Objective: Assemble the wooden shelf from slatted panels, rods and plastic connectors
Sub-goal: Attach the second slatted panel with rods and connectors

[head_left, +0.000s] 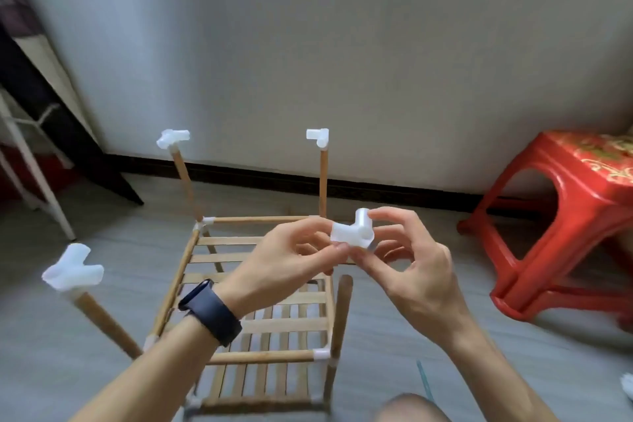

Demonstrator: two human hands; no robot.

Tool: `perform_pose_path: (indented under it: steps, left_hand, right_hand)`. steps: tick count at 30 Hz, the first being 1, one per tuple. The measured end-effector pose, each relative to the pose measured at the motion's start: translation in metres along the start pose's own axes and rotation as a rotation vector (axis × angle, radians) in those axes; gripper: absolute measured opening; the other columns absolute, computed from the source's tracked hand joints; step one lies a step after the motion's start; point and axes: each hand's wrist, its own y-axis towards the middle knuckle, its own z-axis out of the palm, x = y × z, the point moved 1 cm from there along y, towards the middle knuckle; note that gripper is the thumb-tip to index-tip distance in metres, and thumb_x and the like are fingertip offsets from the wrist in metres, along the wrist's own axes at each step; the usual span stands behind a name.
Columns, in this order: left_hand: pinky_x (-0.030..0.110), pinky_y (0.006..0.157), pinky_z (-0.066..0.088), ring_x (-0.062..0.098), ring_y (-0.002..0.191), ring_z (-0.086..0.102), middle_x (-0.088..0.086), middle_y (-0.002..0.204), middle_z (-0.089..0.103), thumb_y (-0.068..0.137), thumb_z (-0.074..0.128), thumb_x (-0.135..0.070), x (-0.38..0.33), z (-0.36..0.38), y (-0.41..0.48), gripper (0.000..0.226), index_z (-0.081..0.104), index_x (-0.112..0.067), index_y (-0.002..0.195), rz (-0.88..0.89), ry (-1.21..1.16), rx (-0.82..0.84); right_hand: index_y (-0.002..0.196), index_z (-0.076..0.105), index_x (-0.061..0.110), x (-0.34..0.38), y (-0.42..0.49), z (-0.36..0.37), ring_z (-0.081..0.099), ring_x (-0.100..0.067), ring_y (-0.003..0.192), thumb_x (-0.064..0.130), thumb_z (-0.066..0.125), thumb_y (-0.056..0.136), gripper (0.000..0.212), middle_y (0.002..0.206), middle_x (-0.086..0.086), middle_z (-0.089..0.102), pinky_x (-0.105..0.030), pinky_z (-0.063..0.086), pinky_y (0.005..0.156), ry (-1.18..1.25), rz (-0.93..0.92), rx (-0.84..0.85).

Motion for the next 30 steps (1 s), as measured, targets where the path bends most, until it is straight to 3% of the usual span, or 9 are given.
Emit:
perform_pose_path:
  steps: [6, 11, 14, 17, 20, 23, 25, 27, 30]
  left_hand:
    - [0.028, 0.075, 0.059, 0.015, 0.088, 0.072, -0.002, 0.101, 0.073, 0.084, 0.072, -0.034, 0.002, -0.009, -0.023, 0.032, 0.070, -0.018, 0.111, 0.027, -0.020, -0.043]
    - [0.033, 0.074, 0.061, 0.020, 0.085, 0.073, 0.001, 0.101, 0.073, 0.081, 0.075, -0.035, 0.002, -0.010, -0.031, 0.036, 0.069, -0.024, 0.115, 0.084, 0.008, -0.087]
    - [0.030, 0.070, 0.061, 0.020, 0.081, 0.073, -0.001, 0.098, 0.073, 0.080, 0.078, -0.030, 0.001, -0.009, -0.033, 0.030, 0.072, -0.021, 0.108, 0.120, 0.015, -0.114]
    - [0.024, 0.069, 0.059, 0.016, 0.082, 0.074, -0.003, 0.094, 0.075, 0.079, 0.079, -0.028, 0.002, -0.008, -0.035, 0.027, 0.074, -0.020, 0.105, 0.085, 0.059, -0.077]
    - [0.030, 0.073, 0.061, 0.015, 0.084, 0.074, -0.003, 0.096, 0.076, 0.077, 0.079, -0.033, 0.006, -0.010, -0.035, 0.032, 0.075, -0.019, 0.105, 0.043, 0.089, -0.041]
    - [0.030, 0.075, 0.061, 0.017, 0.085, 0.074, -0.003, 0.097, 0.075, 0.076, 0.079, -0.034, 0.006, -0.012, -0.036, 0.035, 0.075, -0.020, 0.108, 0.026, 0.083, -0.022]
    - [0.027, 0.074, 0.060, 0.016, 0.084, 0.074, -0.004, 0.096, 0.076, 0.076, 0.079, -0.033, 0.005, -0.012, -0.036, 0.034, 0.074, -0.023, 0.108, 0.006, 0.065, -0.012]
    - [0.024, 0.073, 0.058, 0.015, 0.082, 0.074, -0.005, 0.092, 0.077, 0.077, 0.079, -0.029, 0.004, -0.012, -0.035, 0.029, 0.074, -0.026, 0.105, -0.011, 0.046, -0.006]
    - [0.022, 0.073, 0.058, 0.015, 0.083, 0.074, -0.006, 0.091, 0.077, 0.078, 0.078, -0.025, 0.002, -0.013, -0.033, 0.027, 0.074, -0.026, 0.105, -0.017, 0.032, 0.015]
  right_hand:
    - [0.121, 0.060, 0.033, 0.013, -0.013, 0.012, 0.071, -0.007, 0.084, 0.032, 0.079, 0.085, 0.041, 0.095, 0.024, 0.073, -0.030, 0.057, 0.073, -0.016, 0.000, 0.073]
    - [0.122, 0.061, 0.033, 0.018, -0.022, 0.008, 0.071, -0.006, 0.087, 0.027, 0.078, 0.087, 0.040, 0.093, 0.021, 0.073, -0.028, 0.056, 0.077, -0.034, -0.003, 0.079]
    - [0.123, 0.061, 0.033, 0.017, -0.026, 0.007, 0.071, -0.005, 0.088, 0.026, 0.077, 0.087, 0.040, 0.094, 0.020, 0.073, -0.030, 0.056, 0.078, -0.048, -0.017, 0.084]
    - [0.121, 0.062, 0.032, 0.010, -0.030, 0.009, 0.070, -0.004, 0.090, 0.024, 0.078, 0.087, 0.039, 0.095, 0.018, 0.074, -0.033, 0.057, 0.079, -0.074, -0.021, 0.093]
    - [0.120, 0.061, 0.030, 0.001, -0.036, 0.014, 0.070, -0.004, 0.093, 0.025, 0.077, 0.088, 0.036, 0.097, 0.018, 0.074, -0.032, 0.057, 0.080, -0.045, -0.002, 0.114]
    - [0.114, 0.061, 0.028, -0.003, -0.037, 0.017, 0.070, -0.011, 0.098, 0.034, 0.073, 0.089, 0.029, 0.102, 0.009, 0.074, -0.035, 0.057, 0.086, 0.146, 0.116, 0.132]
    - [0.110, 0.062, 0.017, -0.004, -0.031, 0.023, 0.070, -0.020, 0.100, 0.050, 0.061, 0.088, 0.040, 0.103, -0.004, 0.073, -0.037, 0.056, 0.088, 0.393, 0.256, 0.134]
    - [0.100, 0.059, 0.008, -0.005, -0.021, 0.031, 0.071, -0.022, 0.092, 0.059, 0.051, 0.087, 0.054, 0.093, -0.007, 0.073, -0.034, 0.055, 0.083, 0.508, 0.326, 0.137]
    - [0.089, 0.051, 0.009, -0.005, -0.012, 0.043, 0.066, -0.024, 0.075, 0.059, 0.049, 0.088, 0.050, 0.076, -0.005, 0.064, -0.036, 0.054, 0.072, 0.577, 0.341, 0.173]
